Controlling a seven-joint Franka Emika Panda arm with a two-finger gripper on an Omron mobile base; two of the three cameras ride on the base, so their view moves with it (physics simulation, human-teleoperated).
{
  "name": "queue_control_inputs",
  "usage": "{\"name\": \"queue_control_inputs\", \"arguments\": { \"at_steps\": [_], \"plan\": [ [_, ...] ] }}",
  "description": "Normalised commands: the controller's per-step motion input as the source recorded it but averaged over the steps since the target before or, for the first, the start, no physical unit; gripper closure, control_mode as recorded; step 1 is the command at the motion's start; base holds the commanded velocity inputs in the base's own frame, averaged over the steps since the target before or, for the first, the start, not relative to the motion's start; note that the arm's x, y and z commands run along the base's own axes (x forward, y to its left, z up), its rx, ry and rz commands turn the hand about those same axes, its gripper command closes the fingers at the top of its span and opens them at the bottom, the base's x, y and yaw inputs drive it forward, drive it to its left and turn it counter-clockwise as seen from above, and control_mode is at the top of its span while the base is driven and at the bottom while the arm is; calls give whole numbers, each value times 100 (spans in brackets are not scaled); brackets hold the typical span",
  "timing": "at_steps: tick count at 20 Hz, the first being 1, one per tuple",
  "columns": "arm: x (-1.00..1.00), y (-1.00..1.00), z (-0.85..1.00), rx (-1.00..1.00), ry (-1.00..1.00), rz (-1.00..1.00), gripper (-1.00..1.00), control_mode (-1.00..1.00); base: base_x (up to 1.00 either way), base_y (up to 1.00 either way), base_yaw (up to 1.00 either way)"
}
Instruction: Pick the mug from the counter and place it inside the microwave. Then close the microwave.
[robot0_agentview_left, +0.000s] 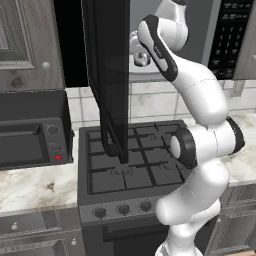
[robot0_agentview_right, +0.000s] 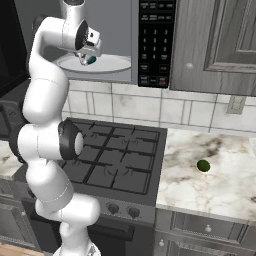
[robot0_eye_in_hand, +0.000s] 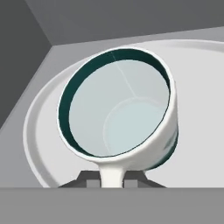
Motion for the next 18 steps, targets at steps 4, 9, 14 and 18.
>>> {"name": "queue_control_inputs", "arguments": {
  "at_steps": [4,9,14,18],
  "plan": [
    [0,0,0,0,0,0,-100,-100,0,0,0],
    [0,0,0,0,0,0,-100,-100,0,0,0],
    [0,-8,-12,0,0,-2,-100,-100,0,0,0],
    [0,-13,-8,-4,0,-3,-100,-100,0,0,0]
  ]
}}
